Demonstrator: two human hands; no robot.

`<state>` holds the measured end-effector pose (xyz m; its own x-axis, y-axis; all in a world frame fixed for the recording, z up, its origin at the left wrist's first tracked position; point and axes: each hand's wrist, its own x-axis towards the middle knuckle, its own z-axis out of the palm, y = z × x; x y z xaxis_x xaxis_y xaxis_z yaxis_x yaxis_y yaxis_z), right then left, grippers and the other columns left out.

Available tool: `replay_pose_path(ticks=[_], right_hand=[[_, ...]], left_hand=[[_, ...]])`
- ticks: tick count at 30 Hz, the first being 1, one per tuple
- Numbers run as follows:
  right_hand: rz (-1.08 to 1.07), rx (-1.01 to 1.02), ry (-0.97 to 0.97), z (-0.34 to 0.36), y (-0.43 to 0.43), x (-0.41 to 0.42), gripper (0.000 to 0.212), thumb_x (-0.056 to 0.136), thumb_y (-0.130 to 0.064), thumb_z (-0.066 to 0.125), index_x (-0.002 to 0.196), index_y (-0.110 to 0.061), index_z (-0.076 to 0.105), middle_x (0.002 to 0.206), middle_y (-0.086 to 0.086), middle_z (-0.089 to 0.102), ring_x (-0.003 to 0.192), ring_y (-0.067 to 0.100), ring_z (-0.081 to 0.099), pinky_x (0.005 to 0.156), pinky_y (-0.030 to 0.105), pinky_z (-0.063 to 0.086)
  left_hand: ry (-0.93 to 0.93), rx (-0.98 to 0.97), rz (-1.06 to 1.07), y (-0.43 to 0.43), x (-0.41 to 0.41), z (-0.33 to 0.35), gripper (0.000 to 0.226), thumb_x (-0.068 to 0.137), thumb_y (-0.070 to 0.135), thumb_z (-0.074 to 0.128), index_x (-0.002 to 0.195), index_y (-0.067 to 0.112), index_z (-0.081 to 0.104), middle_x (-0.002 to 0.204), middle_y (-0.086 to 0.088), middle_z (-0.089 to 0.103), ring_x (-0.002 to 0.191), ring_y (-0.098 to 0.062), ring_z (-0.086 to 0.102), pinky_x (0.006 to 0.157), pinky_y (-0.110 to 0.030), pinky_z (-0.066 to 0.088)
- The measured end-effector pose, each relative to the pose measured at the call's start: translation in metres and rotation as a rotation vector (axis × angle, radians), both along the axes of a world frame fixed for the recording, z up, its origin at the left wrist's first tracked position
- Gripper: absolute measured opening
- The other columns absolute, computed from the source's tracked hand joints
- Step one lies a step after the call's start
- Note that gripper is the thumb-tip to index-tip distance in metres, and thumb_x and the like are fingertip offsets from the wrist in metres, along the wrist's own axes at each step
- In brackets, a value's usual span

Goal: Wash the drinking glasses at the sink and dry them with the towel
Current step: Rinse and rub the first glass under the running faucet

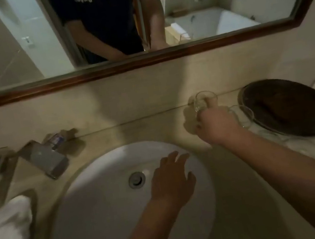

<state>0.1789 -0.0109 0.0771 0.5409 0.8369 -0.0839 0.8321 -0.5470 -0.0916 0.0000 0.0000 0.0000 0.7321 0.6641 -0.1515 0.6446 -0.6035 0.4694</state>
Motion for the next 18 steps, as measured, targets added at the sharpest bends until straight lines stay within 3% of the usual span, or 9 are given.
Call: replay_pose_path(ticks=[2, 5, 8, 10, 14, 16, 18], right_hand=[[0.004, 0.013, -0.003, -0.012, 0.009, 0.011, 0.039, 0.093, -0.039, 0.058, 0.122, -0.014, 0.067, 0.144, 0.016, 0.039, 0.106, 0.037, 0.062, 0.087, 0.039, 0.048], [0.03, 0.069, -0.001, -0.033, 0.024, 0.024, 0.03, 0.087, -0.022, 0.063, 0.115, -0.013, 0.07, 0.128, 0.013, 0.045, 0.1, 0.037, 0.064, 0.088, 0.04, 0.053], [0.08, 0.181, -0.089, -0.046, 0.037, 0.027, 0.027, 0.082, -0.011, 0.064, 0.108, -0.01, 0.072, 0.116, 0.015, 0.057, 0.1, 0.038, 0.064, 0.088, 0.043, 0.056], [0.131, 0.239, -0.125, -0.048, 0.042, 0.021, 0.021, 0.079, -0.013, 0.067, 0.097, -0.017, 0.075, 0.107, 0.011, 0.067, 0.098, 0.035, 0.066, 0.084, 0.039, 0.057], [0.34, 0.381, -0.116, -0.051, 0.04, -0.017, 0.019, 0.074, -0.016, 0.068, 0.084, -0.029, 0.077, 0.096, -0.004, 0.07, 0.09, 0.025, 0.068, 0.075, 0.027, 0.048], [0.452, 0.42, -0.017, -0.048, 0.03, -0.045, 0.025, 0.077, -0.012, 0.067, 0.081, -0.033, 0.079, 0.086, -0.009, 0.071, 0.081, 0.013, 0.067, 0.071, 0.023, 0.047], [0.558, 0.415, 0.131, -0.045, 0.019, -0.077, 0.02, 0.078, -0.019, 0.071, 0.077, -0.038, 0.078, 0.071, -0.018, 0.068, 0.067, -0.002, 0.064, 0.065, 0.019, 0.054]], left_hand=[[-0.09, 0.004, 0.014, 0.003, 0.002, -0.016, 0.051, 0.102, 0.041, 0.05, 0.152, 0.039, 0.04, 0.161, 0.014, 0.032, 0.144, -0.011, 0.031, 0.113, -0.032, 0.037], [-0.193, 0.016, 0.037, 0.019, 0.003, -0.039, 0.044, 0.096, 0.038, 0.057, 0.14, 0.036, 0.055, 0.147, 0.018, 0.049, 0.135, -0.007, 0.04, 0.108, -0.028, 0.041], [-0.242, 0.028, 0.089, 0.037, 0.001, -0.048, 0.039, 0.095, 0.04, 0.06, 0.134, 0.037, 0.06, 0.141, 0.014, 0.056, 0.134, -0.009, 0.045, 0.104, -0.023, 0.039], [-0.248, -0.041, 0.123, 0.047, -0.005, -0.048, 0.04, 0.097, 0.042, 0.062, 0.136, 0.036, 0.06, 0.142, 0.01, 0.058, 0.13, -0.012, 0.051, 0.098, -0.021, 0.039], [-0.436, -0.28, 0.27, 0.063, -0.033, -0.05, 0.081, 0.083, 0.05, 0.08, 0.152, 0.028, 0.043, 0.148, 0.011, 0.052, 0.124, -0.008, 0.055, 0.097, -0.028, 0.052], [-0.541, -0.368, 0.311, 0.064, -0.052, -0.047, 0.109, 0.069, 0.053, 0.09, 0.157, 0.033, 0.031, 0.15, 0.018, 0.045, 0.128, -0.004, 0.052, 0.091, -0.022, 0.052], [-0.622, -0.382, 0.328, 0.062, -0.069, -0.045, 0.112, 0.06, 0.049, 0.097, 0.153, 0.038, 0.035, 0.146, 0.022, 0.049, 0.125, -0.001, 0.056, 0.087, -0.022, 0.054]])
